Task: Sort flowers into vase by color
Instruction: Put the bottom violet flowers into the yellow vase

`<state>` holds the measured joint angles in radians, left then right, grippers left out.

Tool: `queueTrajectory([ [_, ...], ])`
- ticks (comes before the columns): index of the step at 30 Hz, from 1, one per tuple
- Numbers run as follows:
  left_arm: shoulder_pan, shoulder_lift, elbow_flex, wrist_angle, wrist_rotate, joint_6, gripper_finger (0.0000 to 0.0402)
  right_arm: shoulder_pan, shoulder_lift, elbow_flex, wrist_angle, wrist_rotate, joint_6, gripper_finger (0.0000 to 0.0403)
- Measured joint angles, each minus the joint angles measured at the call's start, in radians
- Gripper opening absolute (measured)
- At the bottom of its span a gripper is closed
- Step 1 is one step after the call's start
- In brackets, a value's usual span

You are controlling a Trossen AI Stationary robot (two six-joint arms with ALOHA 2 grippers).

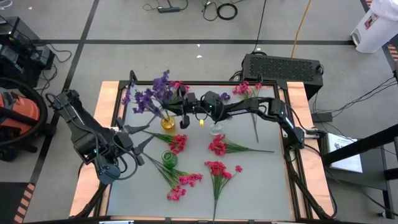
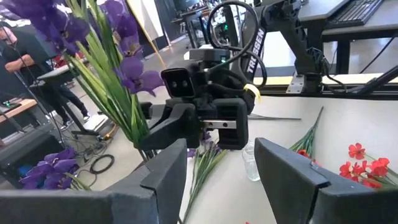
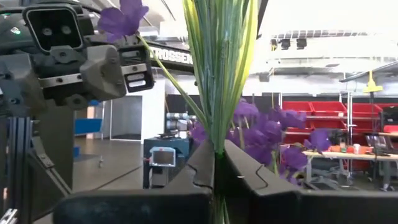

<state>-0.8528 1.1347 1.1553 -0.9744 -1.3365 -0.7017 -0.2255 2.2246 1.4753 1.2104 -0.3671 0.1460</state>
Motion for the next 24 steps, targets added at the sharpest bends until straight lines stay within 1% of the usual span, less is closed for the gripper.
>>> queueTrajectory([
  [6, 0.0, 0.0, 0.0, 0.0, 0.0, 0.0, 0.0196, 0.017, 0.001, 0.003, -0.039, 0.002, -0.013, 0.0006],
  [10, 0.0, 0.0, 0.0, 0.0, 0.0, 0.0, 0.0196, 0.027, 0.001, 0.003, -0.032, 0.046, -0.05, 0.0006],
  [16, 0.0, 0.0, 0.0, 0.0, 0.0, 0.0, 0.0196, 0.023, 0.001, 0.008, -0.063, 0.059, -0.057, 0.0006],
  [18, 0.0, 0.0, 0.0, 0.0, 0.0, 0.0, 0.0196, 0.024, 0.001, 0.008, -0.072, 0.069, -0.056, 0.0006],
  [20, 0.0, 0.0, 0.0, 0.0, 0.0, 0.0, 0.0196, 0.025, 0.001, 0.008, -0.072, 0.103, -0.044, 0.0006],
  [24, 0.0, 0.0, 0.0, 0.0, 0.0, 0.0, 0.0196, 0.026, 0.001, 0.008, -0.072, 0.103, -0.026, 0.0006],
])
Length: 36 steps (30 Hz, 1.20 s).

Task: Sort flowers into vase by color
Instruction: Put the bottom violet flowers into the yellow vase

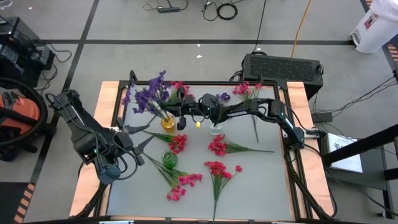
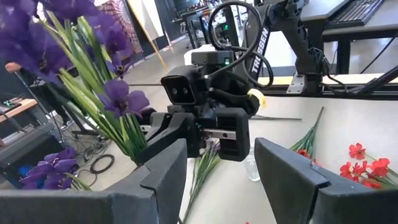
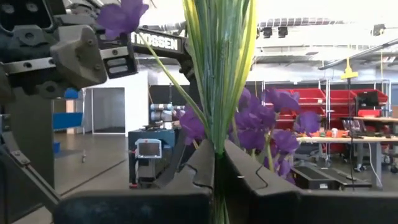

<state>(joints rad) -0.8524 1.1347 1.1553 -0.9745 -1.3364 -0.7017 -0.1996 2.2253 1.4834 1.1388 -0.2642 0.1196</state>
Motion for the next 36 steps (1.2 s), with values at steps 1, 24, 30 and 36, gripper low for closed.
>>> queueTrajectory([
  [1, 0.0, 0.0, 0.0, 0.0, 0.0, 0.0, 0.0196, 0.0, 0.0, 0.0, 0.0, 0.0, 0.0, 0.0006],
  [24, 0.0, 0.0, 0.0, 0.001, 0.0, -0.001, 0.0196, 0.004, 0.012, 0.001, -0.017, -0.129, -0.141, 0.0002],
  [30, 0.0, 0.001, 0.0, 0.008, 0.0, 0.0, 0.0196, 0.007, 0.021, 0.045, -0.016, -0.135, -0.096, 0.0002],
  [36, 0.0, 0.002, 0.0, 0.016, 0.0, 0.0, 0.0196, 0.012, 0.021, 0.064, -0.052, -0.127, -0.111, 0.0002],
])
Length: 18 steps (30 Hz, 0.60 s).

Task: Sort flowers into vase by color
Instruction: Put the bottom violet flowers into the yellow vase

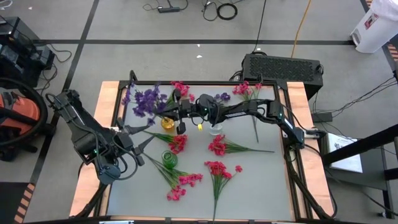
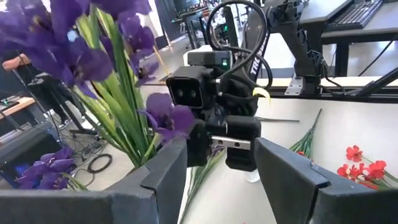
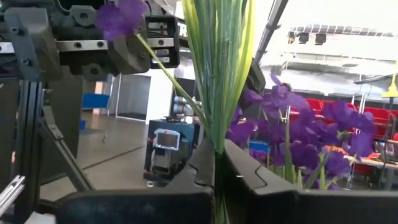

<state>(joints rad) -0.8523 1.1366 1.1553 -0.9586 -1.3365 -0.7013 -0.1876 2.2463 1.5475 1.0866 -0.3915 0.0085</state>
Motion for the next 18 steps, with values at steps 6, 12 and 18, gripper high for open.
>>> queueTrajectory([
  [6, 0.0, 0.0, 0.0, 0.0, 0.0, 0.0, 0.0196, -0.002, 0.04, 0.0, 0.002, 0.002, 0.004, 0.0002],
  [12, 0.0, 0.0, 0.0, 0.001, 0.0, 0.0, 0.0196, -0.003, 0.054, 0.0, 0.039, 0.02, 0.005, 0.0002],
  [18, 0.0, 0.0, 0.0, 0.001, 0.0, 0.001, 0.0196, -0.003, 0.055, 0.0, 0.034, 0.023, -0.011, 0.0002],
])
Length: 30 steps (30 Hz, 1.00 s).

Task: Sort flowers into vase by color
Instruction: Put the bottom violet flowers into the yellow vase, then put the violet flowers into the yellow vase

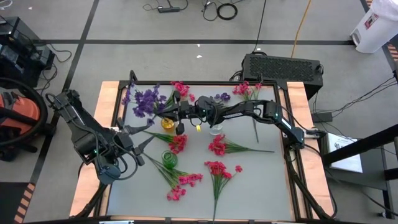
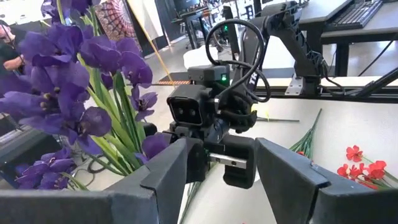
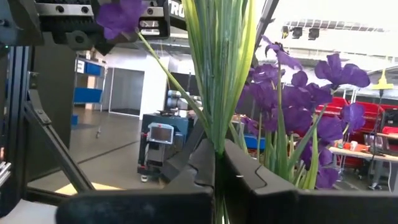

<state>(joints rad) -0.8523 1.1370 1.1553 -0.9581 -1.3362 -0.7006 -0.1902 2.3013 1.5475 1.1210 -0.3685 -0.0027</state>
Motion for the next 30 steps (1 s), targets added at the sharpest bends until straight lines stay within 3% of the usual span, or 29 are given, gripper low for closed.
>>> queueTrajectory([
  [9, 0.0, 0.0, 0.0, 0.002, 0.0, 0.0, 0.0196, 0.0, 0.001, 0.0, -0.063, 0.012, -0.017, 0.0026],
  [13, 0.0, 0.0, 0.0, 0.007, 0.0, 0.0, 0.0196, -0.003, 0.001, 0.0, -0.086, 0.094, 0.025, 0.0051],
  [21, 0.0, 0.0, 0.0, 0.008, 0.0, -0.001, 0.0196, -0.034, 0.001, 0.0, -0.248, 0.104, 0.043, 0.0147],
  [30, 0.0, 0.0, 0.0, 0.008, 0.001, -0.002, 0.0196, -0.032, -0.004, 0.0, -0.297, 0.058, 0.035, 0.0261],
])
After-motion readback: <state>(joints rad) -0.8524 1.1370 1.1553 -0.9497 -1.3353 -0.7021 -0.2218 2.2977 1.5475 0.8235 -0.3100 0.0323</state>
